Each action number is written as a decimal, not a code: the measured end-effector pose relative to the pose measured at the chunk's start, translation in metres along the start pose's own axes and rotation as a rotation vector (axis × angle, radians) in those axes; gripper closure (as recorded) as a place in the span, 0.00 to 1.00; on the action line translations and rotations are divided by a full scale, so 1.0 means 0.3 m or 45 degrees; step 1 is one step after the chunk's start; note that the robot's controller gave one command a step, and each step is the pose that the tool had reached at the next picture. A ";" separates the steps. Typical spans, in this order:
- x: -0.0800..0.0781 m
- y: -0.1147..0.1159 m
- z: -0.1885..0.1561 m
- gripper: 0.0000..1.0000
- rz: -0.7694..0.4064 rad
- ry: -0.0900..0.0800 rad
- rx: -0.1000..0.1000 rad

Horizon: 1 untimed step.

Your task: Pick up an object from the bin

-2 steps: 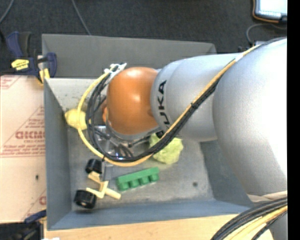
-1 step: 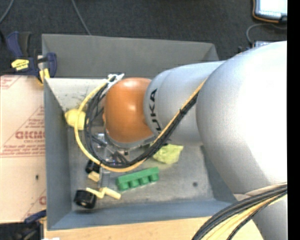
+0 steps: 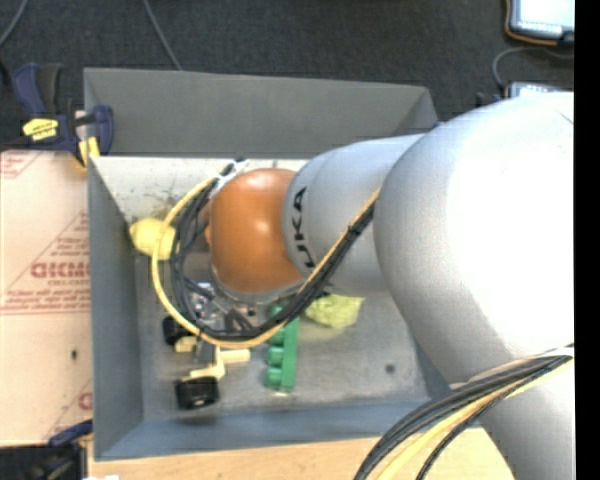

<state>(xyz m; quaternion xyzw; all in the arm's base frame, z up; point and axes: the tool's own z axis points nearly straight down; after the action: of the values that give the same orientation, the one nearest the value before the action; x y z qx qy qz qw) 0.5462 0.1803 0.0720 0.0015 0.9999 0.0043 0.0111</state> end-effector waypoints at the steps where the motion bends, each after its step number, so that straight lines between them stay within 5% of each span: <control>1: 0.000 0.000 0.000 1.00 0.002 0.000 0.000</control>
Offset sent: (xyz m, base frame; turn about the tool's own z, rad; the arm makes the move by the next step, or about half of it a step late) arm 0.0125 0.0039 0.1187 -0.0129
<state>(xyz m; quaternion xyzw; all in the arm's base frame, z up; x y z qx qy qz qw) 0.5462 0.1803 0.0720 0.0023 0.9999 0.0043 0.0111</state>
